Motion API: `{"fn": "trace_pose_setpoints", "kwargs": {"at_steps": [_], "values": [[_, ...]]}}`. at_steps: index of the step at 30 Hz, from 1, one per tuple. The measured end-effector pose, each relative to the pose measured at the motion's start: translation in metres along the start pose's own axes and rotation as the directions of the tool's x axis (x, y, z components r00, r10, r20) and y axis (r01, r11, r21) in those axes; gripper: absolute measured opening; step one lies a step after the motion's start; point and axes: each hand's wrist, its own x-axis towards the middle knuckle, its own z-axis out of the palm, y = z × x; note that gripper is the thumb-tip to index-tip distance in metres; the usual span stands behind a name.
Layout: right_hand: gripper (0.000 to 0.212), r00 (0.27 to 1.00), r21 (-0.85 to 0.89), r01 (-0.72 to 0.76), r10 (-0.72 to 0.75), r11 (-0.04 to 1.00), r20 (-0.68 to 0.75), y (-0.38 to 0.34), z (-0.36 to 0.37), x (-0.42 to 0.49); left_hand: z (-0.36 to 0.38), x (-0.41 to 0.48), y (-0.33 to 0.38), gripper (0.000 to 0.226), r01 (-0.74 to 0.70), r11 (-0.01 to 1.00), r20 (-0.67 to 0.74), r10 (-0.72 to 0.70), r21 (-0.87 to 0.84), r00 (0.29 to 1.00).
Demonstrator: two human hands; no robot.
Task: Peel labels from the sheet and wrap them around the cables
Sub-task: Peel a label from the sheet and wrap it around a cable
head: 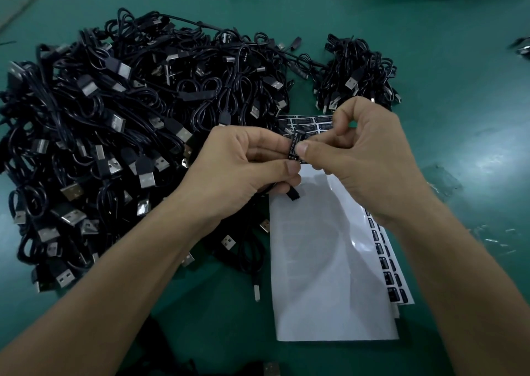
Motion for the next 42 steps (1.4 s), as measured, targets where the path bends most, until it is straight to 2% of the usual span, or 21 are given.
{"fn": "trace_pose_setpoints", "kwargs": {"at_steps": [8, 12, 19, 26, 31, 37, 39, 42], "values": [[0.039, 1.0, -0.018, -0.003, 0.002, 1.0, -0.029, -0.0007, 0.0018, -0.0003, -0.0006, -0.0006, 0.0023, 0.031, -0.002, 0.997, -0.004, 0.003, 0.075, 1.0], [0.038, 0.999, -0.04, 0.0, -0.002, 0.999, -0.049, -0.001, 0.0021, -0.0006, 0.0002, -0.0012, 0.0032, 0.029, 0.006, 0.997, -0.001, -0.006, 0.072, 1.0], [0.036, 0.998, -0.045, 0.017, -0.02, 0.999, -0.065, -0.0012, 0.0016, -0.0019, 0.0031, -0.0021, 0.0032, 0.008, 0.035, 0.999, -0.02, -0.035, -0.001, 0.999], [0.031, 0.994, -0.101, 0.039, -0.048, 0.994, -0.093, -0.0018, 0.0038, -0.0032, 0.0066, -0.0025, 0.0015, 0.009, 0.024, 0.999, -0.056, -0.022, 0.024, 0.998], [0.044, 0.981, -0.226, 0.085, -0.122, 0.97, -0.151, -0.0021, 0.0003, -0.004, 0.007, -0.0013, -0.0004, 0.014, 0.008, 0.997, -0.064, -0.003, 0.083, 0.998], [0.022, 1.0, -0.047, -0.002, 0.001, 0.999, -0.011, 0.0016, 0.0005, -0.0009, 0.0068, 0.0002, -0.0019, 0.012, -0.004, 0.996, -0.049, 0.008, 0.087, 0.999], [0.012, 1.0, 0.021, -0.003, 0.002, 1.0, 0.018, 0.0029, 0.0002, 0.0011, 0.0063, 0.0004, -0.0022, 0.011, -0.009, 0.996, -0.043, 0.013, 0.089, 0.999], [0.008, 1.0, 0.085, 0.004, -0.006, 0.996, 0.027, 0.0042, -0.0001, 0.0027, 0.0058, 0.0, -0.0025, 0.005, -0.02, 0.997, -0.046, 0.023, 0.075, 0.999]]}}
